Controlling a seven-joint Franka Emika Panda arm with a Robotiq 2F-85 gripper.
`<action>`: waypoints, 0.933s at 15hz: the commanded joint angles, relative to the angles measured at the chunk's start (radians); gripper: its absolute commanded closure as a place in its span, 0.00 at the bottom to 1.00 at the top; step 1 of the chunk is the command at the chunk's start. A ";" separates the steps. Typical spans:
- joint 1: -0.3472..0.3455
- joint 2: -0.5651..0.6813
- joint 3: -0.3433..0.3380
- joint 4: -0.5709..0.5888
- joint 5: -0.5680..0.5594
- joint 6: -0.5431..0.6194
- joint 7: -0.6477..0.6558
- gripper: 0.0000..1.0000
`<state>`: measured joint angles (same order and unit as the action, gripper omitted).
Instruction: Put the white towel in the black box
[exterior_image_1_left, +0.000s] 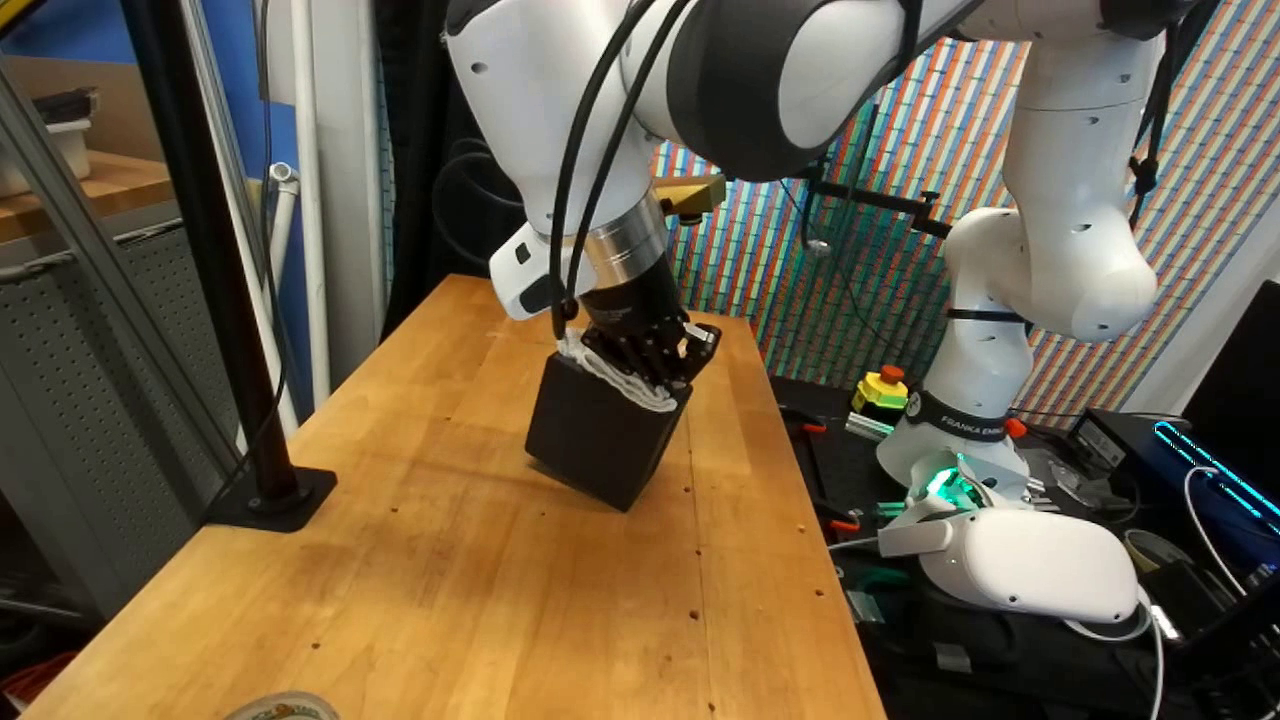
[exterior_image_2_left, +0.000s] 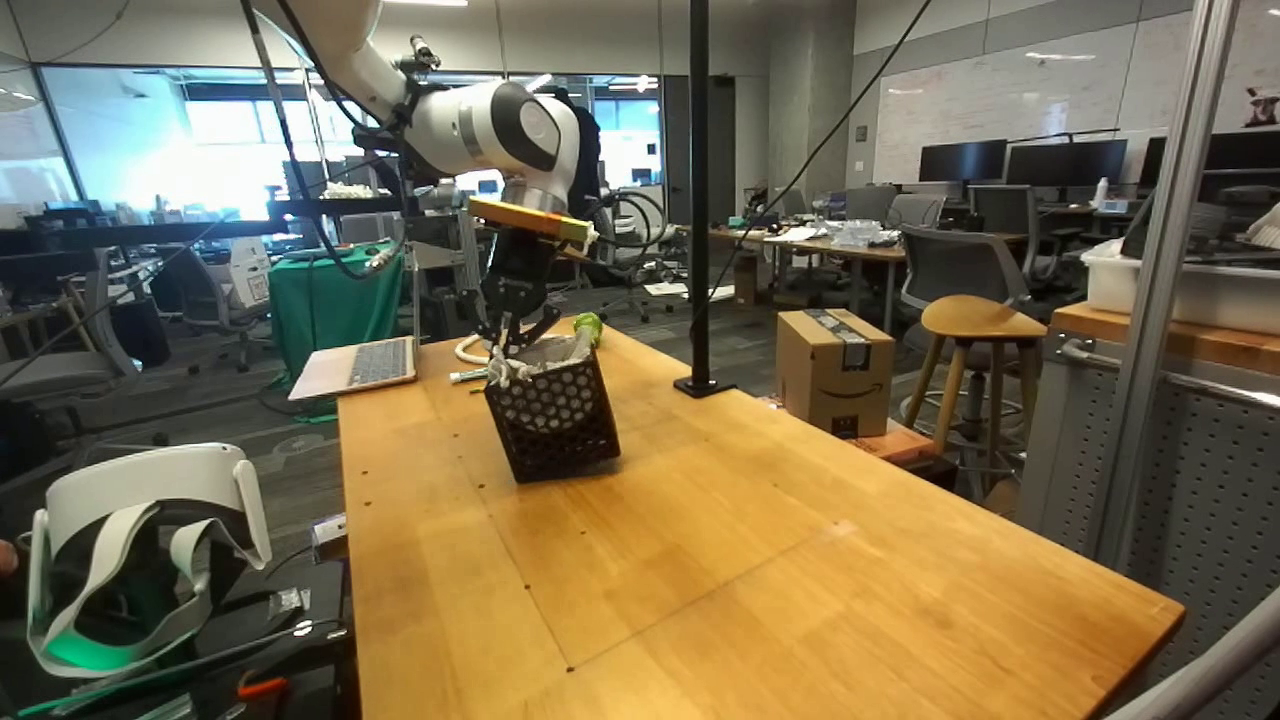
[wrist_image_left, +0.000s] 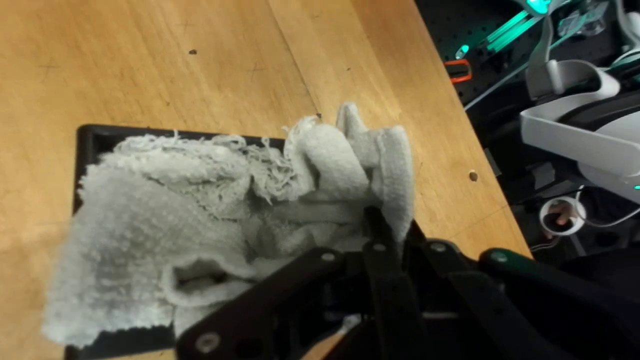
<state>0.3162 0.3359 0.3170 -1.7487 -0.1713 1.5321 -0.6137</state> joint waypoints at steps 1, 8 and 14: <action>-0.025 0.156 -0.016 0.031 0.019 -0.058 -0.033 0.91; -0.041 0.330 -0.021 0.264 0.025 -0.331 -0.128 0.91; -0.053 0.338 -0.017 0.308 0.041 -0.342 -0.148 0.91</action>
<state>0.2811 0.6366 0.3029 -1.4270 -0.1405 1.1258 -0.7494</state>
